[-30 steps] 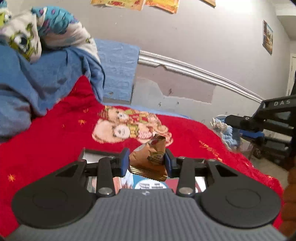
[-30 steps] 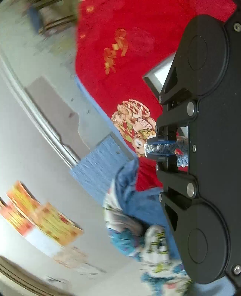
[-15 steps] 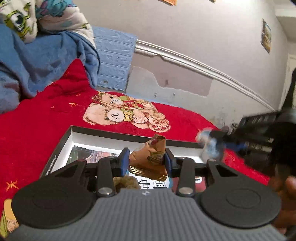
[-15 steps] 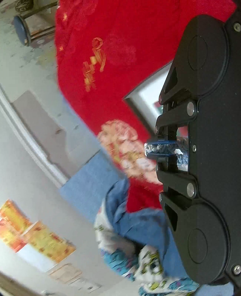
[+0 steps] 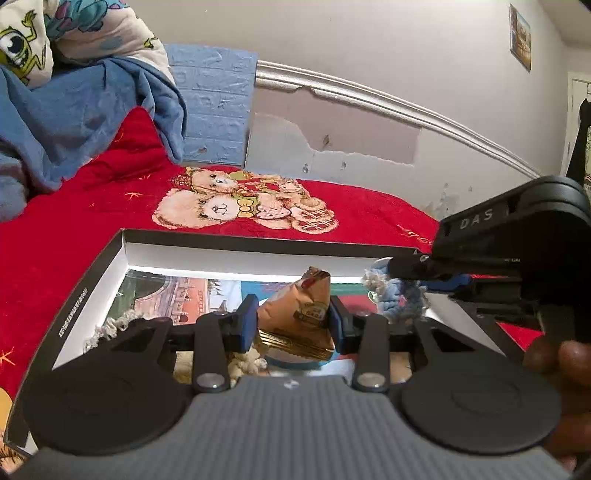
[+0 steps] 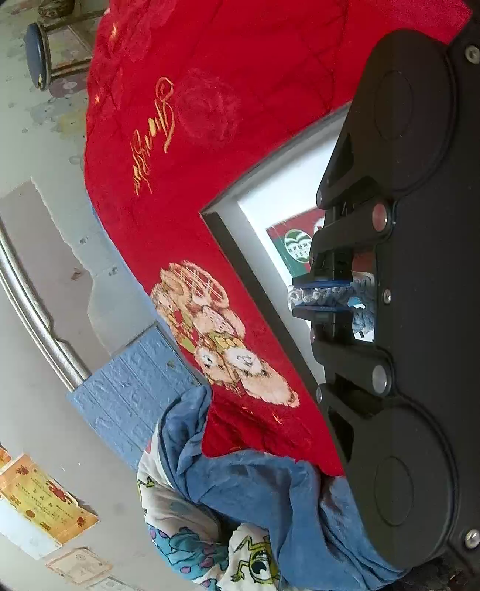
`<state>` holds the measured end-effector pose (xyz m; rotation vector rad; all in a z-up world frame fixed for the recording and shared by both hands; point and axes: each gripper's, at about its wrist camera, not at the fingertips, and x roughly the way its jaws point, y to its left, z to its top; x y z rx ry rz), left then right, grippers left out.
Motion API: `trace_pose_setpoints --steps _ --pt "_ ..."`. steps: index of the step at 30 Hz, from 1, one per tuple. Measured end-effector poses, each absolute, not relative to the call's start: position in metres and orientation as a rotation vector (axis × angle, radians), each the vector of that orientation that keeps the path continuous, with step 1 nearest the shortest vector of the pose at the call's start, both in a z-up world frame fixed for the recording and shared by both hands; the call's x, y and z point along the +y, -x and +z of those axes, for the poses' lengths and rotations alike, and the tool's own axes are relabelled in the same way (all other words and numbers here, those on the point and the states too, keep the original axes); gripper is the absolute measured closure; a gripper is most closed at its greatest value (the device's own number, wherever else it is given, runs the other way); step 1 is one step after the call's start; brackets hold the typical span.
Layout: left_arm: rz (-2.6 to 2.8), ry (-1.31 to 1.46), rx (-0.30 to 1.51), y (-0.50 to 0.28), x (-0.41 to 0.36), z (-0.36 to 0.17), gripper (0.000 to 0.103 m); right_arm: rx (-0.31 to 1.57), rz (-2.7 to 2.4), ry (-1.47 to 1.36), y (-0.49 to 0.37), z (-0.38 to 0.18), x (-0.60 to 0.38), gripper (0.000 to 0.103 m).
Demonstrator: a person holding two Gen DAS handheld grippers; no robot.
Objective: Organize objects
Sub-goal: 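Lift and carry the blue scrunchie over the box with the right gripper while the left gripper carries the snack, then open the right gripper to drop the blue scrunchie while the left gripper opens to drop the snack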
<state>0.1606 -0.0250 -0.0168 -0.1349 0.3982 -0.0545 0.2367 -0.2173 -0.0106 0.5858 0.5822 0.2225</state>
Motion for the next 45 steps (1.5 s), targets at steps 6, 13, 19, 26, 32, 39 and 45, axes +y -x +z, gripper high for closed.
trace_pose_setpoints --steps 6,13,19,26,32,39,45 --pt "-0.042 0.134 0.422 -0.163 -0.025 -0.018 0.059 0.592 0.207 -0.516 -0.236 -0.005 -0.21 0.093" --pt "-0.046 0.137 0.431 -0.164 -0.024 -0.019 0.058 0.606 0.217 -0.481 -0.236 -0.006 -0.203 0.093" --pt "-0.053 0.126 0.441 -0.166 -0.025 -0.019 0.057 0.654 0.198 -0.433 -0.238 -0.007 -0.204 0.093" --pt "-0.056 0.095 0.449 -0.167 -0.029 -0.02 0.056 0.712 0.217 -0.346 -0.24 -0.009 -0.198 0.09" --pt "-0.058 0.017 0.445 -0.168 -0.037 -0.02 0.051 0.757 0.126 -0.3 -0.233 -0.003 -0.197 0.09" --pt "-0.075 -0.011 0.435 -0.166 -0.04 -0.019 0.038 0.766 0.139 -0.3 -0.223 0.009 -0.194 0.089" --pt "-0.091 -0.046 0.404 -0.16 -0.047 -0.018 0.02 0.768 0.125 -0.304 -0.21 0.026 -0.197 0.071"
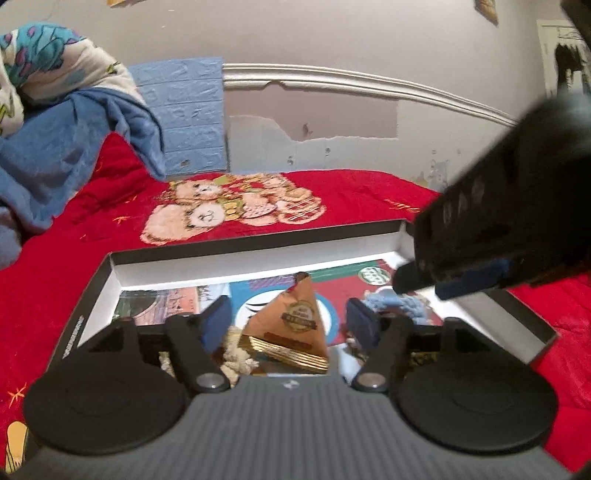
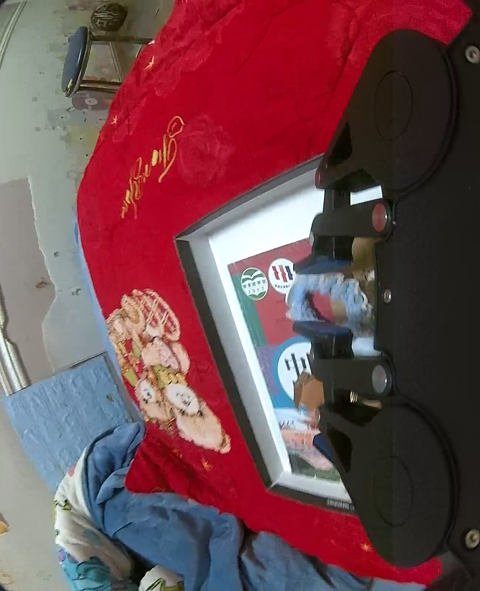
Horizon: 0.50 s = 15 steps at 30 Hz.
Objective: Organize objects
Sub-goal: 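Open the right gripper to drop the blue scrunchie while the left gripper opens to drop the snack, then move both grippers out of the box toward the blue binder clips on the bedspread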
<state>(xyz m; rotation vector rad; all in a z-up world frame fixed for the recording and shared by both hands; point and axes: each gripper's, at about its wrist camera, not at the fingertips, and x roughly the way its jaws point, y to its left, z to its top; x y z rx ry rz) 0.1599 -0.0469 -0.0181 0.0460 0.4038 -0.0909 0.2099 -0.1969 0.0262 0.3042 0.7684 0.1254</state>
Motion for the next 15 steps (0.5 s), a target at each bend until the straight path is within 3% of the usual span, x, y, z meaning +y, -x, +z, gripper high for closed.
trace_pose_setpoints --steps 8,12,15 --pt "-0.194 0.065 0.42 -0.142 -0.037 0.012 0.016 0.641 0.256 -0.284 -0.145 0.1 -0.218 0.06" --pt "-0.168 0.114 0.389 -0.121 -0.022 0.059 0.015 0.561 0.28 -0.259 -0.101 0.135 -0.228 0.047" --pt "-0.111 0.105 0.343 -0.097 0.0 0.098 0.013 0.503 0.244 -0.255 -0.073 0.152 -0.238 0.03"
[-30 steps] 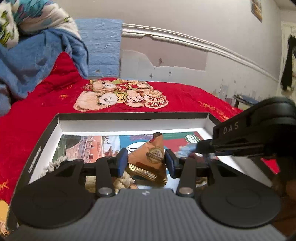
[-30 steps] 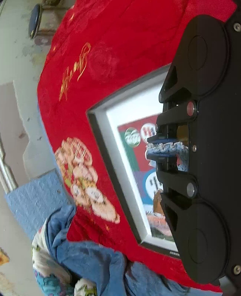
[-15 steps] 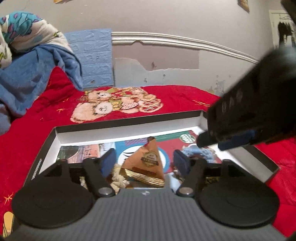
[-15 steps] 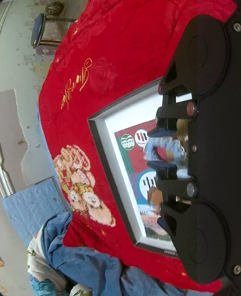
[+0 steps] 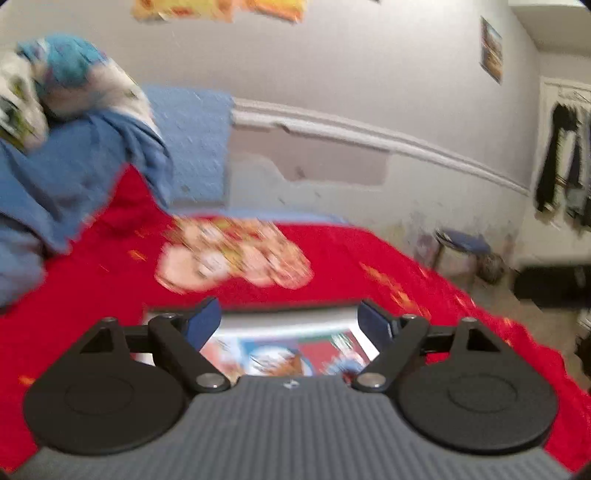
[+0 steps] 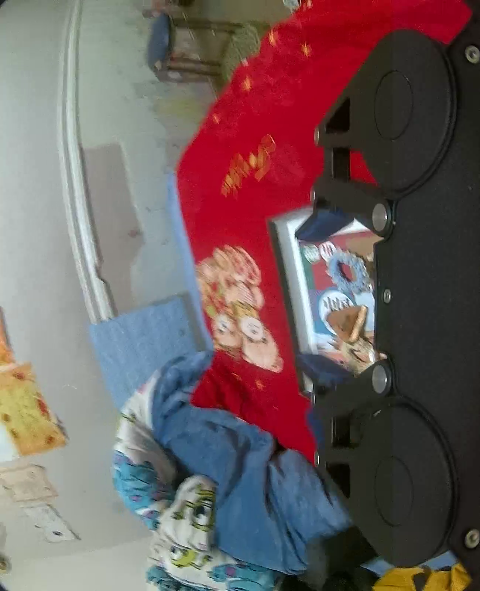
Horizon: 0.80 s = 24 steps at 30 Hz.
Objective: Organize objects
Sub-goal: 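Move both grippers out of the box toward the blue binder clips on the bedspread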
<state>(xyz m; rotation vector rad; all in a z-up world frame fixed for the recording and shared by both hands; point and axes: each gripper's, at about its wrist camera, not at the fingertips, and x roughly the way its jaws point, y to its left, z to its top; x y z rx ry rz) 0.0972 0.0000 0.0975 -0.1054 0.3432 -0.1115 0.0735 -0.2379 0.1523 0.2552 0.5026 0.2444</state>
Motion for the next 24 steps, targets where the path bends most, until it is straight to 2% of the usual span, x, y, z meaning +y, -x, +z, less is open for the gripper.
trace_pose_setpoints --steps 5,9,17,24 --pt "-0.012 0.093 0.31 -0.067 0.05 0.146 0.008 0.402 0.226 -0.413 -0.052 0.164 -0.259 0.022" --pt "0.081 0.12 0.356 -0.041 0.081 0.152 0.007 0.392 0.245 -0.43 -0.047 0.16 -0.254 0.02" --pt "0.133 0.176 0.575 0.017 0.076 0.07 0.007 0.399 0.264 -0.384 -0.044 0.129 -0.234 0.02" --pt "0.089 0.136 0.685 0.007 0.031 0.015 0.007 0.445 0.289 -0.377 -0.059 0.099 -0.208 0.019"
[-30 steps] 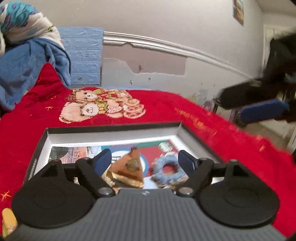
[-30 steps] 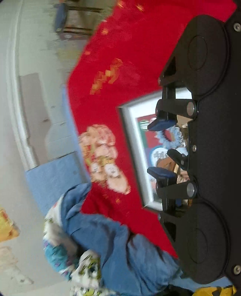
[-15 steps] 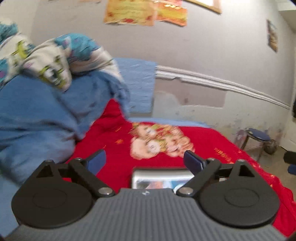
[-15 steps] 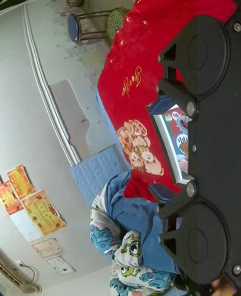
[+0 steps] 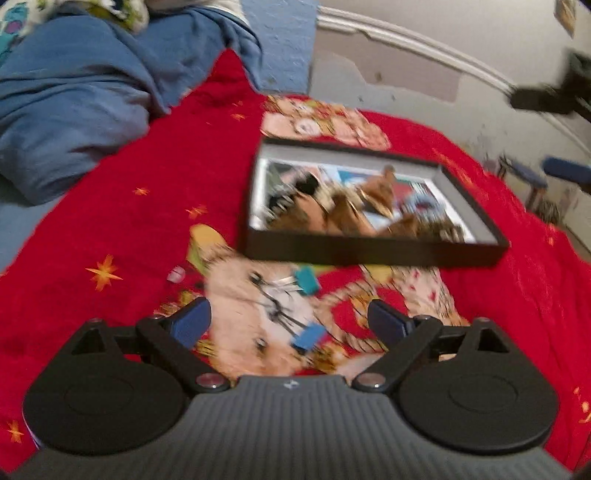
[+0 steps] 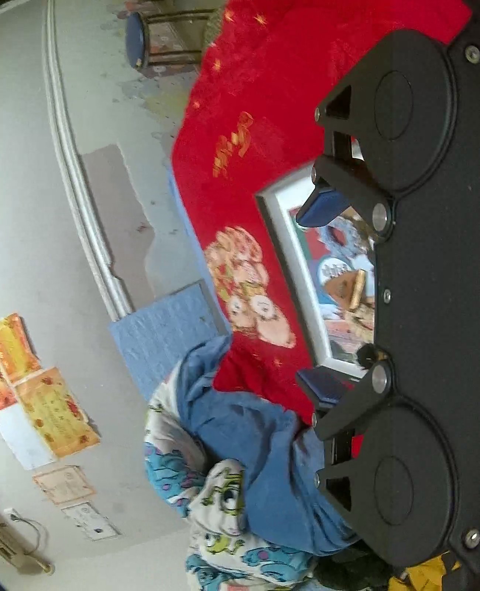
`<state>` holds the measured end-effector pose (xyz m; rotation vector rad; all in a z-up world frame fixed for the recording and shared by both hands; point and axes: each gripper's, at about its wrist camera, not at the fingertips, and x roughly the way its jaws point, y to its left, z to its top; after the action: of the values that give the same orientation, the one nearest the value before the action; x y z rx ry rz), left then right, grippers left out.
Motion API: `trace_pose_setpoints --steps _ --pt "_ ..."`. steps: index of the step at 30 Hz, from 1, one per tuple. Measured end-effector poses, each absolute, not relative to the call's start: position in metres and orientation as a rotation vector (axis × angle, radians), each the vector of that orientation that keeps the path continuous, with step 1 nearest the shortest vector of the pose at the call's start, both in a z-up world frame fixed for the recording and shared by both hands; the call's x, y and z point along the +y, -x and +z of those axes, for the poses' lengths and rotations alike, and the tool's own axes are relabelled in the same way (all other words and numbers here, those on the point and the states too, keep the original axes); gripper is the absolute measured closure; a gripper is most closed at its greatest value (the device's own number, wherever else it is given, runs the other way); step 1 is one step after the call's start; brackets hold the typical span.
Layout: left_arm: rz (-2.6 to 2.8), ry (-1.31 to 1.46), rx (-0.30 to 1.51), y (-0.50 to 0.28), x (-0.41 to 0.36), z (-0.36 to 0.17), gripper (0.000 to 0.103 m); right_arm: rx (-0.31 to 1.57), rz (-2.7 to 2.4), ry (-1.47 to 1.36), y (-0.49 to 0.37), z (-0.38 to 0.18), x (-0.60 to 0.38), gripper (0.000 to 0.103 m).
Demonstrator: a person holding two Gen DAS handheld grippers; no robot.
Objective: Organize objects
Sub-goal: 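Move both grippers out of the box toward the blue binder clips on the bedspread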
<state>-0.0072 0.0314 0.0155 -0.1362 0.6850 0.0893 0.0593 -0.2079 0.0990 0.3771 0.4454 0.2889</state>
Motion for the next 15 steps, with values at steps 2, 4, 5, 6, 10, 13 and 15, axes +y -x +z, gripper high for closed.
trace_pose_setpoints --steps 2,4,5,6,10,13,15 --pt "0.094 0.097 0.699 0.005 0.022 0.007 0.007 0.493 0.275 -0.345 -0.068 0.087 -0.196 0.019" --pt "0.098 0.095 0.718 0.001 0.019 -0.002 0.007 0.536 0.256 -0.319 -0.075 0.074 -0.186 0.019" --pt "0.104 0.113 0.738 -0.001 0.019 -0.006 0.007 0.561 0.25 -0.317 -0.078 0.068 -0.182 0.02" --pt "0.108 0.136 0.75 -0.002 0.02 -0.01 0.008 0.581 0.25 -0.327 -0.081 0.061 -0.18 0.02" --pt "0.112 0.106 0.781 -0.012 0.012 -0.019 0.012 0.614 0.274 -0.35 -0.083 0.046 -0.175 0.02" --pt "0.117 0.049 0.792 -0.017 0.003 -0.024 0.019 0.588 0.272 -0.281 -0.079 0.048 -0.167 0.021" --pt "0.12 0.035 0.792 -0.017 0.0 -0.026 0.023 0.574 0.273 -0.265 -0.077 0.049 -0.165 0.021"
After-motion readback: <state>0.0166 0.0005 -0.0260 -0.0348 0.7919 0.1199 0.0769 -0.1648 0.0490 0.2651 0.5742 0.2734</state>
